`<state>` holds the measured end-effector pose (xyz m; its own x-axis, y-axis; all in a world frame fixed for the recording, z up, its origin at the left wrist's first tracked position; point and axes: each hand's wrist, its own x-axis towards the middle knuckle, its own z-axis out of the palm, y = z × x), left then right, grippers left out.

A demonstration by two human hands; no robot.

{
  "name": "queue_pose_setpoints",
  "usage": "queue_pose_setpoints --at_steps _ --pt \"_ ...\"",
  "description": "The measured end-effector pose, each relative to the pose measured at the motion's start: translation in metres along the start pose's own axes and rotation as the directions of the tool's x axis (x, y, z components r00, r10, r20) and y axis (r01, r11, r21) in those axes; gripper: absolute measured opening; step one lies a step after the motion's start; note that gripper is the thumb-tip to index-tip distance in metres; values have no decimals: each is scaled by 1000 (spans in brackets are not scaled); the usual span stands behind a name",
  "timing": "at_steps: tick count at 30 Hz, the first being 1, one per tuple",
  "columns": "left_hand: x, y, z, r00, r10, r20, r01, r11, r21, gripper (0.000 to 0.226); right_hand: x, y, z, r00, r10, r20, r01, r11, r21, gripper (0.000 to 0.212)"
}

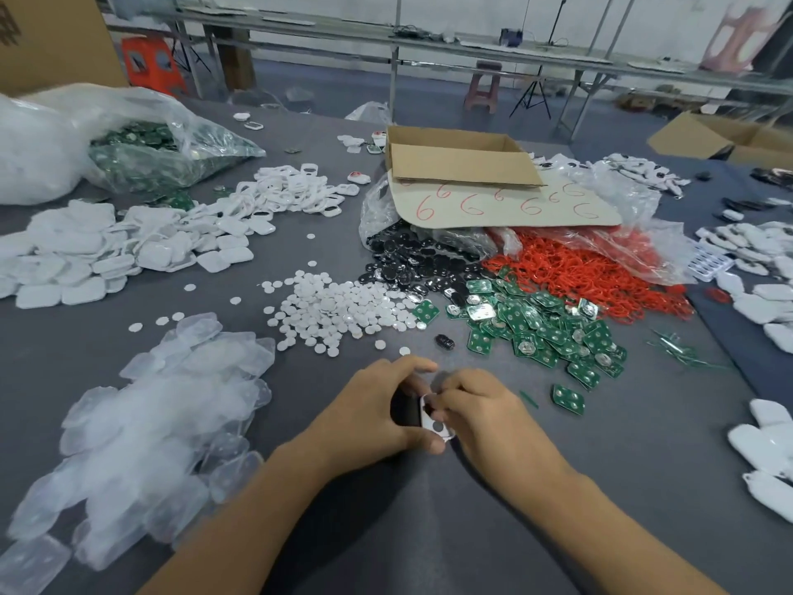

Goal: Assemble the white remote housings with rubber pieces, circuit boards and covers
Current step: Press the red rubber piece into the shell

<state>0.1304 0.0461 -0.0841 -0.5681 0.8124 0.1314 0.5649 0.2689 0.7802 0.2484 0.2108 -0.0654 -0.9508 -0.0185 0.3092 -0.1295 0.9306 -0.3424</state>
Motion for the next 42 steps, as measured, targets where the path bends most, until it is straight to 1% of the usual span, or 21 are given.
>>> queue_pose_setpoints --at_steps 1,3,5,7,9,10,11,13,14,16,19,20,23,25,29,30,32,34,36,39,42 --pt "-1 0 1 1000 2 -11 -2 1000 -11 81 -1 2 2 999 34 -17 -33 998 49 8" --pt "-1 -1 2 999 12 -30 -13 1000 -28 78 4 6 0 975 220 -20 -209 950 234 14" --pt "-1 -1 3 999 18 -42 -20 998 -54 75 15 9 -5 893 433 119 -441 795 416 20" --pt "0 0 4 998 28 -52 -32 996 -78 72 28 12 -11 810 506 298 -580 613 536 22" --pt "0 1 4 996 42 -72 -49 995 -92 69 40 15 -20 739 489 464 -673 493 552 33" --pt "-1 1 5 995 50 -84 -58 994 -98 68 45 16 -25 698 460 549 -715 477 510 37" --pt "-1 1 6 994 57 -93 -66 992 -103 67 49 17 -30 661 428 616 -741 499 449 37" --pt "-1 1 7 992 74 -107 -86 990 -111 63 55 19 -37 611 388 690 -756 546 362 33" --pt "-2 1 7 990 83 -110 -96 988 -117 61 56 20 -38 592 378 712 -768 531 357 30" --pt "-2 1 7 988 99 -114 -114 985 -126 58 53 21 -36 567 359 741 -798 461 388 23" --pt "-2 0 7 985 116 -127 -131 984 -118 56 43 16 -29 603 328 727 -790 372 488 18" --pt "-3 0 7 984 119 -132 -136 983 -124 55 40 14 -27 631 337 699 -771 370 518 17" --pt "-3 0 7 982 123 -142 -141 982 -128 55 34 8 -22 737 428 523 -676 472 566 18" --pt "-4 0 6 983 113 -142 -132 983 -127 55 31 4 -19 783 452 427 -621 522 585 17" --pt "-3 0 6 987 82 -139 -102 985 -141 55 18 -6 -6 854 472 220 -514 698 499 17" --pt "-3 0 6 989 68 -134 -89 983 -158 54 15 -8 -5 866 461 194 -493 719 489 17" --pt "-2 1 6 992 47 -116 -69 980 -189 53 15 -7 -8 871 431 234 -485 686 543 17" --pt "-3 3 6 995 36 -94 -55 975 -214 51 18 -4 -14 863 378 336 -505 636 583 18" --pt "-3 3 6 995 31 -91 -51 974 -221 50 22 -5 -16 856 358 374 -515 661 546 19" --pt "-4 3 5 994 31 -104 -53 973 -224 49 23 -8 -9 842 453 294 -539 737 407 14" --pt "-4 2 6 993 29 -117 -55 974 -222 49 22 -11 -3 817 537 210 -576 749 328 7"
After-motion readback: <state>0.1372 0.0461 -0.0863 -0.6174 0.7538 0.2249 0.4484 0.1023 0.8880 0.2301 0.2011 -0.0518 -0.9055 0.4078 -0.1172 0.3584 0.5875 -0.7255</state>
